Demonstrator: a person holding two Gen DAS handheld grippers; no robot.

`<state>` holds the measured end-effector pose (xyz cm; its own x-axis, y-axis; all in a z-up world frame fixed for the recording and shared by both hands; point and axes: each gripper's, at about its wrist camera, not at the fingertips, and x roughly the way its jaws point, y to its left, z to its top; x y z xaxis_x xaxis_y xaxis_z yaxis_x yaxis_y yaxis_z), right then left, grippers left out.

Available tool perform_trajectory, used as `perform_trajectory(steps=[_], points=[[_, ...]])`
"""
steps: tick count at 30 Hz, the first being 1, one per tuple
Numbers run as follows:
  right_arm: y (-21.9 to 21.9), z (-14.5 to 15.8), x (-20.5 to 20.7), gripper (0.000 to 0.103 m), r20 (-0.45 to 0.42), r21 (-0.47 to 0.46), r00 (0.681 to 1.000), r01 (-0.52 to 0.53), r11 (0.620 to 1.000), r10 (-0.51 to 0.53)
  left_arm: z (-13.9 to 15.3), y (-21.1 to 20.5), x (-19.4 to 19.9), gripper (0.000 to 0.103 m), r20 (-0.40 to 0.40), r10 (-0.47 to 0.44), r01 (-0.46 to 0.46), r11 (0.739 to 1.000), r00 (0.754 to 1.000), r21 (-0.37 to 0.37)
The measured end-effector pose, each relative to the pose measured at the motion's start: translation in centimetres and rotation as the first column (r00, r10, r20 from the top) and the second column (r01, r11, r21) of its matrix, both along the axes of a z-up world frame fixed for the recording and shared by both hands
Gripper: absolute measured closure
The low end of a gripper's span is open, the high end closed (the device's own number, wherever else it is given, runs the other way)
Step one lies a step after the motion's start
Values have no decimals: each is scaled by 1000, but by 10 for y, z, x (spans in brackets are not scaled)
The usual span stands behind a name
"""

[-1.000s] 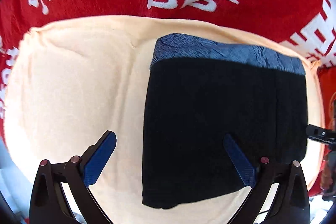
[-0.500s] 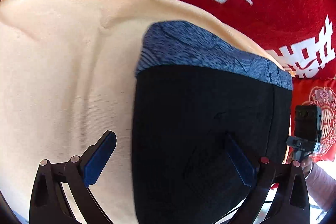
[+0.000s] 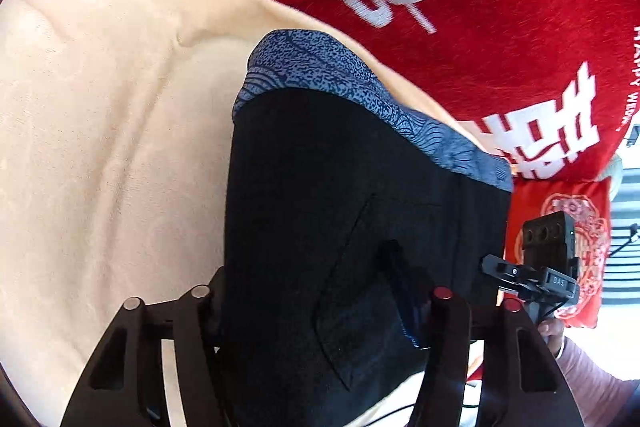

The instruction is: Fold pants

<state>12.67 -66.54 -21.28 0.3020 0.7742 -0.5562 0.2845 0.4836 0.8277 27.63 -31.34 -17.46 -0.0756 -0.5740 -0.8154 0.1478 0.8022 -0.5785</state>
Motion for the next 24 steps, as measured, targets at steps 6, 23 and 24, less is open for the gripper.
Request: perform_trajectory(steps=[6, 23, 24], points=[[28, 34, -33, 61, 42, 37, 999, 20, 999, -21, 42, 17, -20, 41, 46, -113, 112, 993, 993, 27], [96, 45, -84, 44, -74, -374, 994, 52, 926, -86, 41, 130, -65, 32, 154, -46, -1, 956, 987, 293], [93, 53, -84, 60, -54, -382, 994, 63, 922, -90, 49, 127, -64, 32, 178, -71, 19, 961, 982, 275]])
